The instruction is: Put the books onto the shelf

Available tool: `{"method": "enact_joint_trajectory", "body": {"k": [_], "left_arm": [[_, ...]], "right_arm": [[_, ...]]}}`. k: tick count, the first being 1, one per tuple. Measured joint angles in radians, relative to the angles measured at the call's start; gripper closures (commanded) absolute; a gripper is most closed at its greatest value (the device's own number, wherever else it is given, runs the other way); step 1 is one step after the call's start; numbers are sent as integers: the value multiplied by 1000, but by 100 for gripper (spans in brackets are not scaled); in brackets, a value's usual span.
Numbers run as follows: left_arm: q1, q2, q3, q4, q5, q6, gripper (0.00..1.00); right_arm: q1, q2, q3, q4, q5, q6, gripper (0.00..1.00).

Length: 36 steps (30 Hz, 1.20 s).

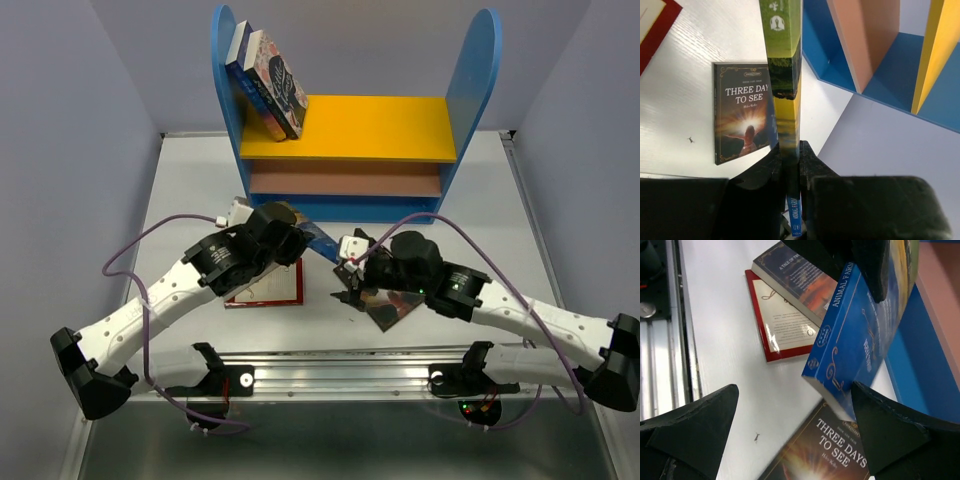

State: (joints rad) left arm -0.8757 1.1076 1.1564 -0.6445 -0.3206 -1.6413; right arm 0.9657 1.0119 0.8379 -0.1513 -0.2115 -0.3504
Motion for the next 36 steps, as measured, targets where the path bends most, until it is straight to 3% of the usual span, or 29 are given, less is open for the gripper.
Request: {"method": "enact_joint_trajectory", "body": {"k": [7, 20, 23, 26, 27, 31, 33, 34, 36], "left_arm": [[0, -45, -25, -28, -1, -38, 100], [0, -154, -85, -30, -21, -72, 100], [0, -147, -85, -21, -16, -61, 100], [0, -136, -85, -6, -5, -50, 100], [0, -134, -85, 0, 0, -47, 100], [0, -128, -86, 19, 6, -38, 100], [1, -128, -90, 33, 0, -39, 100], [1, -129, -95, 42, -1, -40, 99], [2, -135, -111, 70, 1, -50, 69]], "right_arm": [[32, 108, 1, 110, 99, -96, 0], [31, 66, -3, 217, 102, -153, 0], [31, 75, -3, 223, 91, -170, 6], [31, 113, 1, 226, 77, -195, 27], [31, 129, 3, 226, 77, -197, 43], [31, 165, 7, 224, 77, -221, 71], [31, 160, 7, 222, 78, -229, 80], [31, 157, 7, 219, 81, -237, 91], [31, 146, 7, 212, 98, -254, 99]]}}
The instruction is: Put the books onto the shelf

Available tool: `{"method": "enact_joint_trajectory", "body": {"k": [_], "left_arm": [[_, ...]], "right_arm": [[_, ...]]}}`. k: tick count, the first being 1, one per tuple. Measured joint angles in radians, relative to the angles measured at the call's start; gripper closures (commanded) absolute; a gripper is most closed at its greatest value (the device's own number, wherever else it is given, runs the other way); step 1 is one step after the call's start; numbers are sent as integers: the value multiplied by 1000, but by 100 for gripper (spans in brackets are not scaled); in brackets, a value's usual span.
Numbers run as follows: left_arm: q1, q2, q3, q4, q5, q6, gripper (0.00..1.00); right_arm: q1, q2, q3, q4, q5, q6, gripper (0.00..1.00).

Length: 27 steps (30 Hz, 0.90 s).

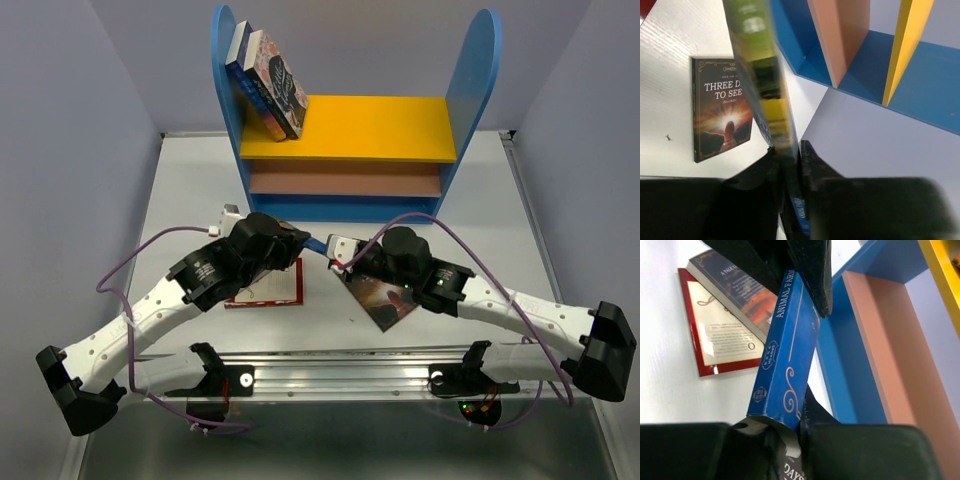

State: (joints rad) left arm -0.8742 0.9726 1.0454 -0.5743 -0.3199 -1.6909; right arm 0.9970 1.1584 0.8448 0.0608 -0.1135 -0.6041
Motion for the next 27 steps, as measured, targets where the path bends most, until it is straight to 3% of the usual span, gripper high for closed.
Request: {"method": "enact_joint_trajectory", "body": {"k": [1, 3, 4, 9, 14, 21, 27], "left_arm": [[1, -2, -6, 13, 0, 0, 54], [1, -3, -14, 34, 3, 41, 32], [1, -3, -16, 47, 7, 59, 1], [3, -5, -6, 87, 32, 201, 1], [19, 40, 81, 89, 121, 465, 1], [26, 149, 290, 198, 296, 998, 1], [39, 298, 467, 259, 396, 1506, 1]], "right_arm": [[0, -5, 0, -3, 11, -10, 99], [-1, -13, 0, -12, 29, -16, 99], [-1, -17, 0, -18, 37, -18, 99], [-2, -32, 3, -92, 65, -30, 99], [-76, -36, 58, -199, 66, -36, 99], [-293, -69, 153, -429, -76, -68, 99], [-364, -26, 314, -609, -186, -115, 99]]}}
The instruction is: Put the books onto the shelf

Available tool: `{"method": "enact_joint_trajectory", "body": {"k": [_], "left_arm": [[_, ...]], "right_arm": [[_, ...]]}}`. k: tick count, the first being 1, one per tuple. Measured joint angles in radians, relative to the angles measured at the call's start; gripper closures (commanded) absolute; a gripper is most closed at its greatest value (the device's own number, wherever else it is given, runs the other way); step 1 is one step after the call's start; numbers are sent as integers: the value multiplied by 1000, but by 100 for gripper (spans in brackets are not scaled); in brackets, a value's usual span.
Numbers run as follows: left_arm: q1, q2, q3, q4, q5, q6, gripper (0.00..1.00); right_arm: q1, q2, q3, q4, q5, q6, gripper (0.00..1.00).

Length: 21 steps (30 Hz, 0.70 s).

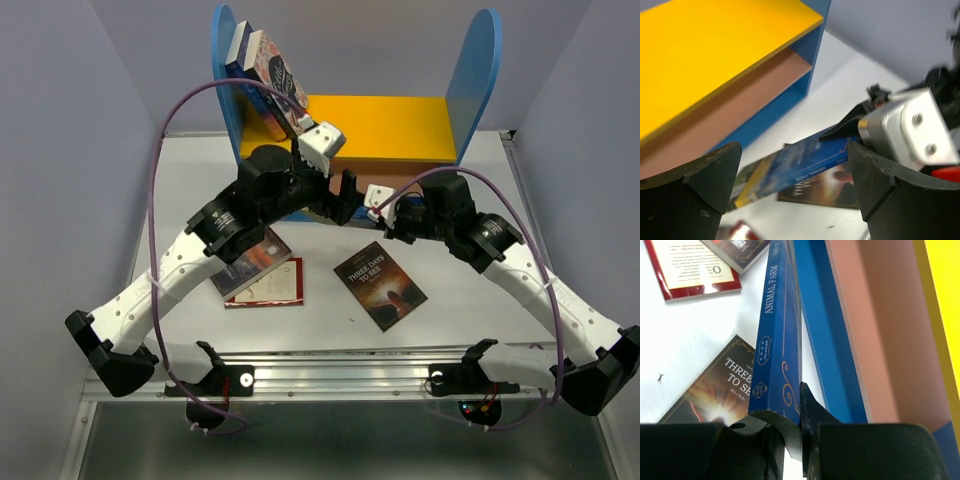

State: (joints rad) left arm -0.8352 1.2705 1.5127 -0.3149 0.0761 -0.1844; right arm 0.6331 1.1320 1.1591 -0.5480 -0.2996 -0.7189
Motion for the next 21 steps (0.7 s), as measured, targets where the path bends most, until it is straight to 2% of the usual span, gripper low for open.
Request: {"method": "enact_joint_trajectory", "body": {"k": [4, 6, 8, 12, 18, 19, 21], "left_arm": [[13, -18, -117, 80, 90, 324, 1], [39, -37, -183, 84, 194, 450, 1], [126, -43, -218, 71, 348, 586, 1], [224, -43, -220, 64, 475, 761, 1], [224, -1, -209, 32, 586, 931, 1], [224, 14, -203, 24, 595, 948, 3], [224, 41, -192, 5, 606, 986, 19]], "right_arm": [[-22, 56, 97, -103, -51, -47, 99], [-32, 82, 150, -165, -66, -63, 99], [-45, 106, 200, -211, -85, -78, 99], [-64, 149, 297, -286, -105, -108, 99], [-64, 235, 412, -370, -120, -141, 99], [-64, 249, 423, -380, -124, -146, 99], [-64, 277, 446, -406, -133, -155, 99]]}}
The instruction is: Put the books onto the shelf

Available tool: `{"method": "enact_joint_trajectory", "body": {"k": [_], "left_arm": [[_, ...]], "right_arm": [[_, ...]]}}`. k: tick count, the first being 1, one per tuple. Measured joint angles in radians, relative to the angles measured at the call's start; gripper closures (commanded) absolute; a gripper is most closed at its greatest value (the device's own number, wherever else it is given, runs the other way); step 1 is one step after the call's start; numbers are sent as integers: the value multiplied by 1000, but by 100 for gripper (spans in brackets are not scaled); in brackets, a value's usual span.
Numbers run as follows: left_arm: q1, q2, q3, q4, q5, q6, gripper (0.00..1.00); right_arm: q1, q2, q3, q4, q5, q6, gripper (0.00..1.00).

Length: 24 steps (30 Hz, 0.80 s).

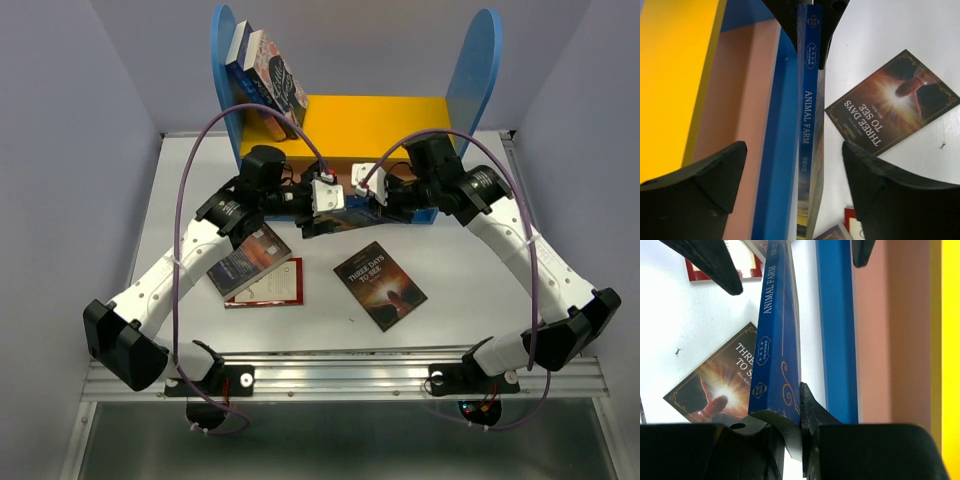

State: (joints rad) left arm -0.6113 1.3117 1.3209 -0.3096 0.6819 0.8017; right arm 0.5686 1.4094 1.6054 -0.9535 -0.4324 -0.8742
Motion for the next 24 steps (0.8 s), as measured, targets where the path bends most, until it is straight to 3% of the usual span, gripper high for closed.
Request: {"method": "enact_joint_trajectory", "body": {"k": [1, 11, 14, 15, 17, 18, 21, 22, 23, 24], "left_arm": [[0, 14, 4, -8, 2, 17, 29], [0, 26, 6, -32, 21, 65, 32], [0, 38, 23, -43, 35, 66, 55], [0, 49, 36, -48, 41, 66, 75], [0, 69, 59, -64, 52, 64, 95], [0, 81, 72, -76, 53, 61, 100], [0, 106, 102, -93, 60, 54, 100], [0, 110, 109, -97, 61, 53, 100], [0, 111, 111, -97, 60, 50, 100], [0, 111, 111, -97, 60, 48, 100]], "right_arm": [[0, 14, 11, -11, -4, -2, 99], [0, 51, 74, -35, -42, -14, 99], [0, 50, 76, -35, -64, -21, 99], [0, 50, 76, -35, -69, -22, 99], [0, 50, 76, -34, -73, -26, 99], [0, 50, 78, -34, -72, -28, 99], [-13, 50, 80, -33, -68, -27, 96], [-13, 50, 80, -33, -67, -27, 89], [-13, 50, 80, -28, -62, -21, 48], [-13, 50, 80, -24, -59, -17, 30]]}}
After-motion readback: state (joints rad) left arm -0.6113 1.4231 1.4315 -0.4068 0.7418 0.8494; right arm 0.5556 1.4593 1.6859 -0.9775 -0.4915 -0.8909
